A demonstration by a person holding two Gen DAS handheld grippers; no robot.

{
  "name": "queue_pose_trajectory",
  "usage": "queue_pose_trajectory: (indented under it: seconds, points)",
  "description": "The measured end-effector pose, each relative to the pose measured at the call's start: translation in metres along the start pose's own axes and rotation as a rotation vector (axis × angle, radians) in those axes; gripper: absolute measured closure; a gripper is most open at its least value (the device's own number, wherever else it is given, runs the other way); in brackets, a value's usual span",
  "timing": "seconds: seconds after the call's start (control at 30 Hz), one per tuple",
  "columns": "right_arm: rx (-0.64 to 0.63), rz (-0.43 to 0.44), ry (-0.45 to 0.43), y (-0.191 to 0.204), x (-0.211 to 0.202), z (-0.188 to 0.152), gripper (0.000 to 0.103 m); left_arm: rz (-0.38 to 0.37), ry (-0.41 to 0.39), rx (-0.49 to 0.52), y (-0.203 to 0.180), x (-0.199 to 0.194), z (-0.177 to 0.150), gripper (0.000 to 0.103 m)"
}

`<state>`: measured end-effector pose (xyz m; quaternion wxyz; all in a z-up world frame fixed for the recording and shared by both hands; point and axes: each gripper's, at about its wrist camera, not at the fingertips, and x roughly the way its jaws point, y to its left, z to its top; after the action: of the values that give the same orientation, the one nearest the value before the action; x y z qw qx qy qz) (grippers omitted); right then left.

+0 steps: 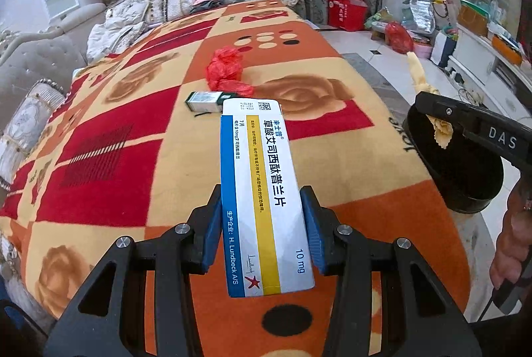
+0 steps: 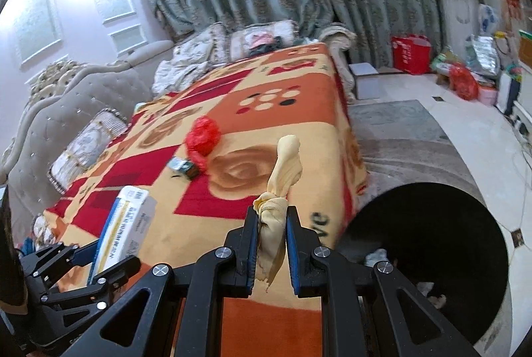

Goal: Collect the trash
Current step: 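Open both tools over the black bin to drop box and cloth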

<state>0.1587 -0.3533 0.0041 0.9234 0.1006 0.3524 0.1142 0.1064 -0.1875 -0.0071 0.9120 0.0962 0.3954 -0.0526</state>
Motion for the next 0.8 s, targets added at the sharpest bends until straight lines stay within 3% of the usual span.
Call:
queue_pose_trajectory:
  seconds: [0.13, 0.27, 0.37, 0.47, 0.67, 0.7, 0.73, 0.77, 0.8]
  points:
    - [0.049, -0.064, 0.006, -0.027, -0.005, 0.001, 0.089, -0.088, -0.009, 0.028, -0.015, 0.006, 0.011, 0.061]
    - [0.133, -0.169, 0.030, -0.065, -0.012, -0.003, 0.089, -0.275, -0.034, 0.108, -0.044, 0.010, 0.031, 0.061]
    - [0.185, -0.194, 0.041, -0.085, -0.016, -0.005, 0.089, -0.416, -0.029, 0.145, -0.065, 0.014, 0.044, 0.061]
    - [0.196, -0.211, 0.040, -0.095, -0.020, -0.005, 0.089, -0.503, -0.029, 0.183, -0.086, 0.020, 0.057, 0.061]
    - [0.300, -0.250, 0.085, -0.122, -0.016, -0.006, 0.088, -0.563, 0.026, 0.191, -0.119, 0.042, 0.075, 0.061]
    - [0.326, -0.241, 0.082, -0.128, -0.017, -0.006, 0.086, -0.567, 0.031, 0.193, -0.123, 0.044, 0.075, 0.061]
    - [0.350, -0.244, 0.076, -0.132, -0.019, -0.005, 0.078, -0.569, 0.036, 0.198, -0.127, 0.047, 0.075, 0.060]
    - [0.361, -0.248, 0.071, -0.135, -0.020, -0.005, 0.062, -0.567, 0.045, 0.202, -0.131, 0.051, 0.075, 0.060]
    - [0.377, -0.262, 0.061, -0.138, -0.023, -0.005, 0.055, -0.564, 0.056, 0.201, -0.135, 0.055, 0.074, 0.060]
